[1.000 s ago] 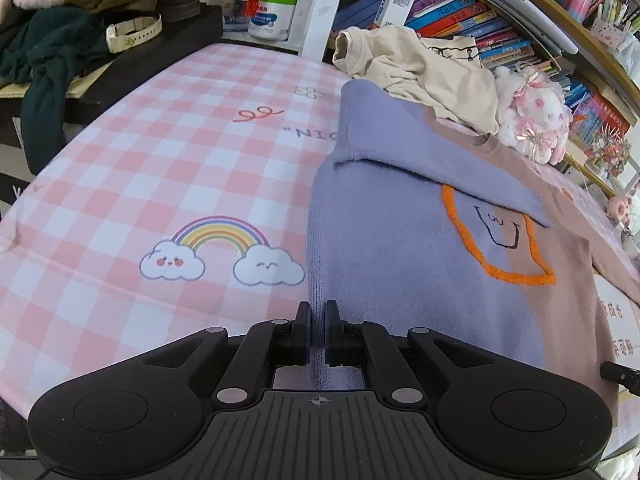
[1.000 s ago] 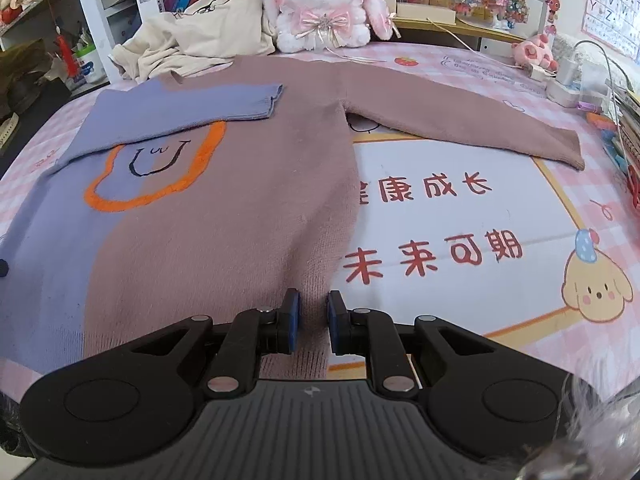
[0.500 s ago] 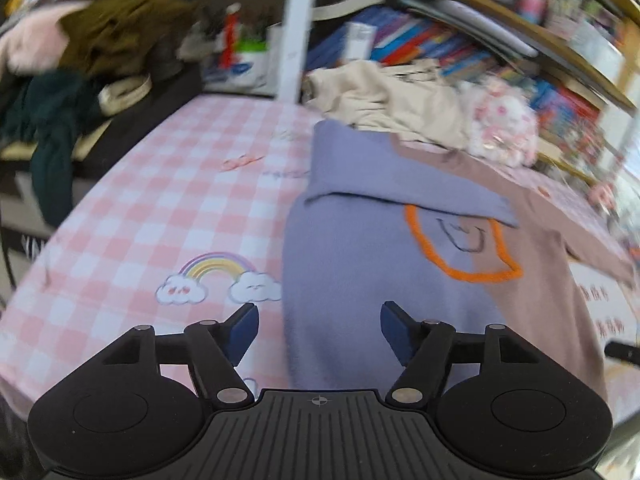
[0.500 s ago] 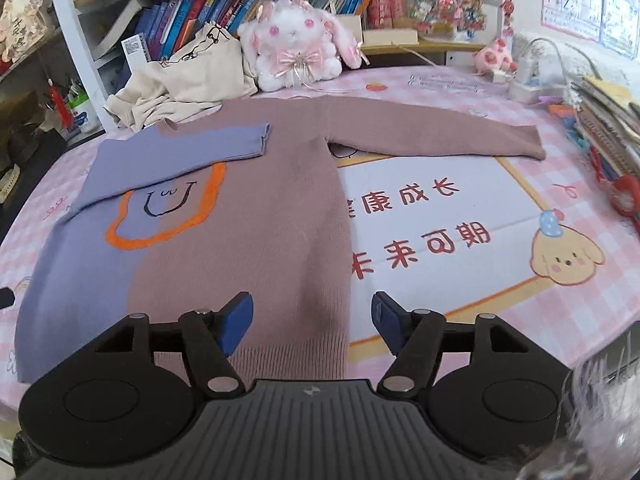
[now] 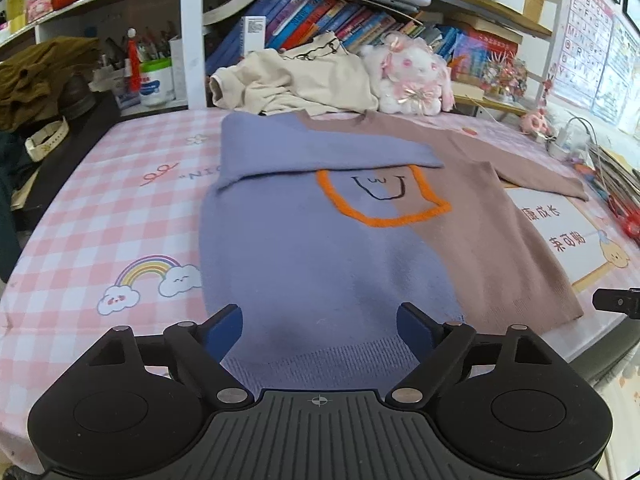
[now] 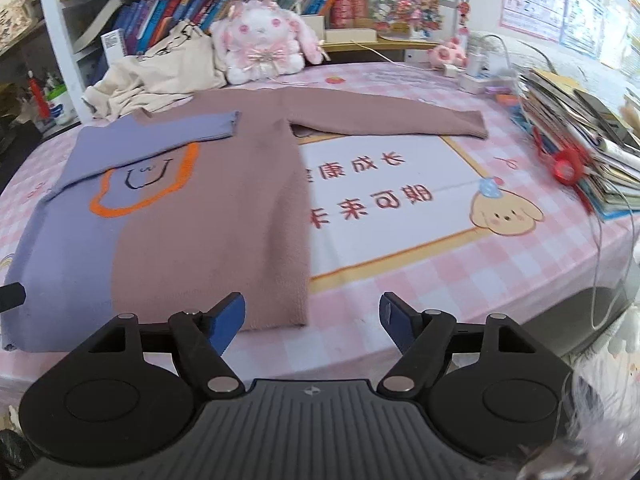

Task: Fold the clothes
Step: 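Move the right gripper to the mauve sleeve cuff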

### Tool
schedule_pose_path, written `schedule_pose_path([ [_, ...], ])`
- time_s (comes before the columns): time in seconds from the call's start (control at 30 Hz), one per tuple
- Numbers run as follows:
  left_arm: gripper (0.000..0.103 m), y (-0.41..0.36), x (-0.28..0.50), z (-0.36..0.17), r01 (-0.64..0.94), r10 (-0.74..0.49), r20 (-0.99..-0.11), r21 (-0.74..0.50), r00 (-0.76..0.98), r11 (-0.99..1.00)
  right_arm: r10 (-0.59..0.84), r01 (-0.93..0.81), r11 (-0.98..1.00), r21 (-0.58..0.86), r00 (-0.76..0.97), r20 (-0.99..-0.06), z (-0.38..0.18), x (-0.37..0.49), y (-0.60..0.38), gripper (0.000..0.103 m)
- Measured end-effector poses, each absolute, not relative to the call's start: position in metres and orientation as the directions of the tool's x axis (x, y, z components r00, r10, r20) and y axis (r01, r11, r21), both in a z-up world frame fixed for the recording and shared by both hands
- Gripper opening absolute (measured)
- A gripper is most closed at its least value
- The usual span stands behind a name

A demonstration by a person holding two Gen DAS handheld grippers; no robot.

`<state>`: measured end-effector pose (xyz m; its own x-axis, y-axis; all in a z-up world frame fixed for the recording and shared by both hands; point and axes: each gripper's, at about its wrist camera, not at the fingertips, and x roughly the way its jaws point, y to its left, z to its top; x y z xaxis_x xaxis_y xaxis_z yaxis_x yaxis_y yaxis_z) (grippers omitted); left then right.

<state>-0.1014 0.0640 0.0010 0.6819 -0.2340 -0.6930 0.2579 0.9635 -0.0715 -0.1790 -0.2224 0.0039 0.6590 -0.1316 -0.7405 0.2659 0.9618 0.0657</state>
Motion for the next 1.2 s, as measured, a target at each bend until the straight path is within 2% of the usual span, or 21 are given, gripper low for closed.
schedule_pose_path([
  [0.27,0.088,0.061,-0.098,-0.002,0.261,-0.247,-0.703,-0.09,0.667,0.961,-0.143,0.282,0.957,0.069,0.664,-0.734,0.006,-0.174,-0.23,0.073],
  [0.5,0.089,0.051,-0.089,-0.004,0.216,-0.209,-0.719,-0.084,0.662,0.973,-0.112,0.255,0.963,0.087,0.673,-0.731,0.002,-0.155,-0.249,0.075],
  [0.93,0.089,-0.027,-0.061,0.002,-0.008,-0.035,-0.73,-0.056,0.683,0.998,0.0,0.143,0.98,0.141,0.7,-0.714,-0.007,-0.078,-0.351,0.075],
  [1.2,0.09,-0.079,-0.077,-0.004,-0.148,0.091,-0.757,-0.008,0.647,0.989,0.037,0.112,0.982,0.154,0.682,-0.731,-0.017,-0.03,-0.43,0.073],
])
